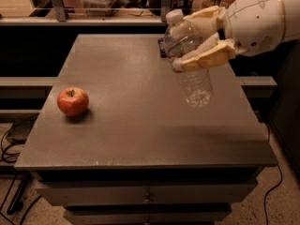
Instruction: Place water bottle upright
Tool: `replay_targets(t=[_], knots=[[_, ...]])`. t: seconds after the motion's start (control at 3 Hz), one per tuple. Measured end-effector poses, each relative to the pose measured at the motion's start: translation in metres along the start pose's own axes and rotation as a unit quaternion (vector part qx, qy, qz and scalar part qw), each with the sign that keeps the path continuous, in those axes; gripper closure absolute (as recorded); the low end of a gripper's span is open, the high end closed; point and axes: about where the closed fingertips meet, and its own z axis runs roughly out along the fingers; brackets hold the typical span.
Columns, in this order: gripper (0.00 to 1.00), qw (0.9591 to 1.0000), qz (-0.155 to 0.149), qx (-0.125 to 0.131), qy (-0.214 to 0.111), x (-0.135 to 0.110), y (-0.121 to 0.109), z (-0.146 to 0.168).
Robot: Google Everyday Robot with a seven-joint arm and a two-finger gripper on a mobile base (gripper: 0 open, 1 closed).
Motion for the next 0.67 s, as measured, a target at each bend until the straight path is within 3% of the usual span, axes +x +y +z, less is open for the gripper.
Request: replay_targets(t=[0.33,0.67], knots=[[1.0,0.9973,-0.057,-0.008,-0.047,-0.0078,0.0045,0.0072],[1.0,0.9933,-0.088,-0.003,-0.075,-0.0078,0.006,0.0099]])
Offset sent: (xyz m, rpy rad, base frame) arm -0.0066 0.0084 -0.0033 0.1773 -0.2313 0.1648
